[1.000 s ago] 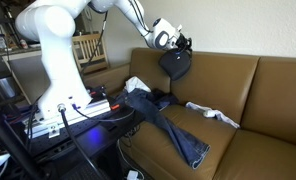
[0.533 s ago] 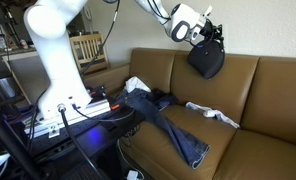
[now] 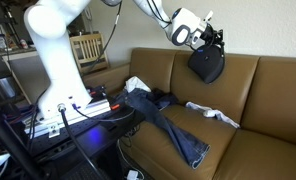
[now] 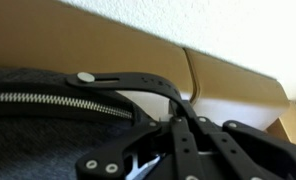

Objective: Move the bag to the right

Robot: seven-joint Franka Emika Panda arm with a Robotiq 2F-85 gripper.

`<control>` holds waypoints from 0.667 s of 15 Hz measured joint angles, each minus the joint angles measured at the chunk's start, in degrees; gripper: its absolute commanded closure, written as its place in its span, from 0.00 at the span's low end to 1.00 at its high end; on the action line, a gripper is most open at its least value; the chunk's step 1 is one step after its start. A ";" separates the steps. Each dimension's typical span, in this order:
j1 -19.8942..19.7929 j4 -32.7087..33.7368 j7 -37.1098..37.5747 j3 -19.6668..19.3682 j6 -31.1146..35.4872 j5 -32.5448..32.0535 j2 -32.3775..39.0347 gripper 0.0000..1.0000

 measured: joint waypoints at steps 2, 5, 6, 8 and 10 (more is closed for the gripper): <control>3.10 0.53 0.09 -7.32 -0.03 3.57 4.75 0.99; 6.05 1.72 0.38 -17.10 -0.02 9.32 13.78 0.99; 6.70 2.30 0.88 -19.61 -0.11 11.51 16.87 0.99; 7.82 4.19 2.62 -23.74 -1.10 16.60 22.95 0.99; 9.56 6.13 5.31 -27.82 -4.12 22.21 28.80 0.99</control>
